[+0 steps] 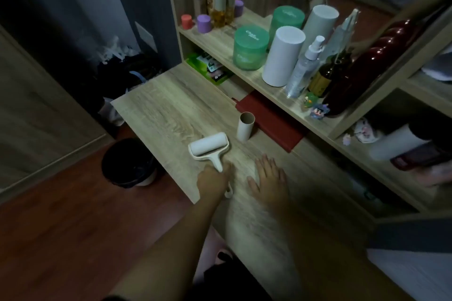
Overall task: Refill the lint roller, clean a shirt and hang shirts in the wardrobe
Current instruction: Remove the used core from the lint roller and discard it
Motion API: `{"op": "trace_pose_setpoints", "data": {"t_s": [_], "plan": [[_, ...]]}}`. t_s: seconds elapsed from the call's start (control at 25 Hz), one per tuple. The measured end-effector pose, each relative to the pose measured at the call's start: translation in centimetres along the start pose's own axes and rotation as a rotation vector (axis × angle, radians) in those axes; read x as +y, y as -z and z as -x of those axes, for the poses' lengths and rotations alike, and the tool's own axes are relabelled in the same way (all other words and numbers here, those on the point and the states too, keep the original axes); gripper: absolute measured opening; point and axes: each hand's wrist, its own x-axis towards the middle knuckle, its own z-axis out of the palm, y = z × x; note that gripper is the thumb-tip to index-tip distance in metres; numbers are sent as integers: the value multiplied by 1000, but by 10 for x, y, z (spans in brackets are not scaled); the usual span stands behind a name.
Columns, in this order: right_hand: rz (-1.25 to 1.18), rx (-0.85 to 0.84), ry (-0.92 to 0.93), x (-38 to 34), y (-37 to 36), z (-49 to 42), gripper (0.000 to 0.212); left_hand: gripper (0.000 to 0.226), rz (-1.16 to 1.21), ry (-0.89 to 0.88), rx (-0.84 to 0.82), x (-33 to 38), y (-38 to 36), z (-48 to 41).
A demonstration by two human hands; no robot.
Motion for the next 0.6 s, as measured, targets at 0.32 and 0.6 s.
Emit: {"op": "trace_pose_setpoints", "data": {"t_s": [0.32, 0.6], "plan": [[-67, 19, -17, 5, -10, -1, 68, 37, 168, 11, 118, -4, 2, 12], [-865, 158, -446, -42, 28, 2, 57, 26, 43, -369, 69, -24, 31, 39]]}}
